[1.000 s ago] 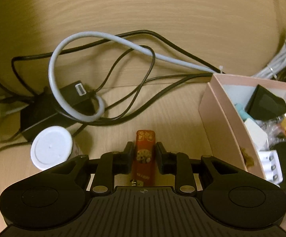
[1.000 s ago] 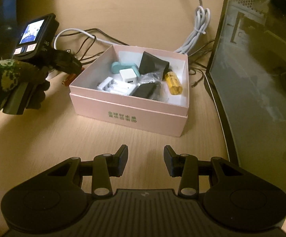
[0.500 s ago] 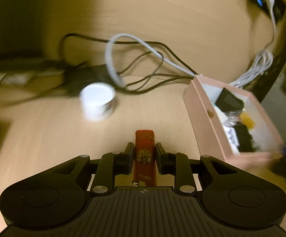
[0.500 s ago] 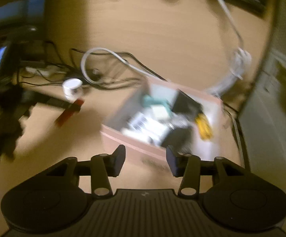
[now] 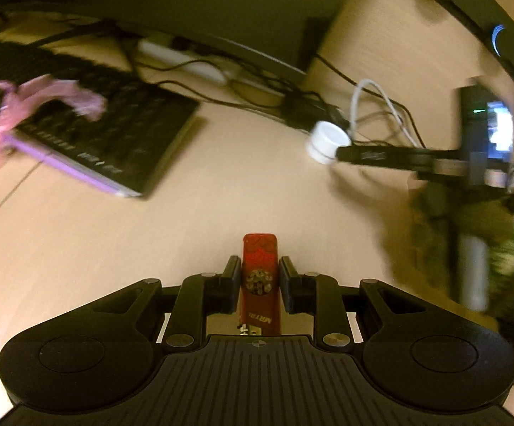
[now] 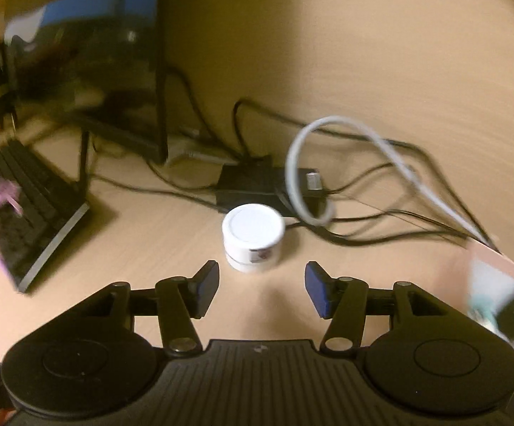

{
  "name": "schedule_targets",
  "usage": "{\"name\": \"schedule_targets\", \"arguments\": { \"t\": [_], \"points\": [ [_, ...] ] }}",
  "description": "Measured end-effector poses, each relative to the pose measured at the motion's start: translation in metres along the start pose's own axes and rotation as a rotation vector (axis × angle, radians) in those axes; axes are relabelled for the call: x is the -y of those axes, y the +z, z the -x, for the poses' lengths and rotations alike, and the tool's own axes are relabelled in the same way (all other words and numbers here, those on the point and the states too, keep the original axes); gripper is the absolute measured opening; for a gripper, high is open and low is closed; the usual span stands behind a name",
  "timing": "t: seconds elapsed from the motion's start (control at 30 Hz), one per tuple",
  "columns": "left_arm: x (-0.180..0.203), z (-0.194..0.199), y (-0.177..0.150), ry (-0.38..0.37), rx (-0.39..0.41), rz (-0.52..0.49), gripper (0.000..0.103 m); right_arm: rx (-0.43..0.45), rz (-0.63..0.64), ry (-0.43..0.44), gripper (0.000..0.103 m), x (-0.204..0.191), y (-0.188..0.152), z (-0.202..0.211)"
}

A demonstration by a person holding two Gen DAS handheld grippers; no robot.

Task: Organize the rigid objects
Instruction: 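Lift red lighter with left tool while right tool grasps white round jar, then hold red lighter in left tool while right tool holds white jar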

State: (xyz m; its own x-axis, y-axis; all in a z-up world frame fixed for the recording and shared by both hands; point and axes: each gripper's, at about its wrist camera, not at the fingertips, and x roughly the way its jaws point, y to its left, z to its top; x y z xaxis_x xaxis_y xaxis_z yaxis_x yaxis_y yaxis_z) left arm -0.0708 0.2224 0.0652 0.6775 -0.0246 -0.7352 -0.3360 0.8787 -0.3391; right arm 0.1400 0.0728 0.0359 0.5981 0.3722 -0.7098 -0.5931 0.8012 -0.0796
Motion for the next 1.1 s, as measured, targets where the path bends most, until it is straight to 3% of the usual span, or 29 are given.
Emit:
{"name": "schedule_targets", "arguments": {
  "t": [0.2, 0.23, 0.43, 0.6, 0.77, 0.9, 1.1],
  "points": [
    [-0.013, 0.021, 0.001, 0.032, 0.033, 0.027, 0.026, -0.044, 0.055, -0.095, 0.054, -0.021, 0.002, -0.06],
    [-0.014, 0.021, 0.002, 0.033, 0.037, 0.031, 0.026, -0.018, 0.047, -0.103, 0.056, -0.021, 0.002, -0.063],
    [-0.008, 0.023, -0.003, 0.018, 0.042, 0.039, 0.026, -0.042, -0.018, -0.058, 0.055, -0.013, 0.006, -0.063],
    [0.009, 0.016, -0.011, -0.027, -0.002, 0.011, 0.026, -0.059, -0.038, 0.054, 0.055, -0.012, -0.012, 0.003],
    [0.034, -0.001, -0.024, -0.096, -0.07, -0.062, 0.026, -0.078, 0.083, 0.153, 0.055, -0.009, -0.053, 0.091],
    [0.055, -0.018, -0.033, -0.174, -0.126, -0.117, 0.026, -0.165, 0.137, 0.115, 0.055, 0.01, -0.087, 0.141],
    [0.101, -0.039, -0.041, -0.289, -0.173, -0.205, 0.026, -0.252, 0.089, -0.001, 0.055, 0.046, -0.126, 0.176]
  ]
}}
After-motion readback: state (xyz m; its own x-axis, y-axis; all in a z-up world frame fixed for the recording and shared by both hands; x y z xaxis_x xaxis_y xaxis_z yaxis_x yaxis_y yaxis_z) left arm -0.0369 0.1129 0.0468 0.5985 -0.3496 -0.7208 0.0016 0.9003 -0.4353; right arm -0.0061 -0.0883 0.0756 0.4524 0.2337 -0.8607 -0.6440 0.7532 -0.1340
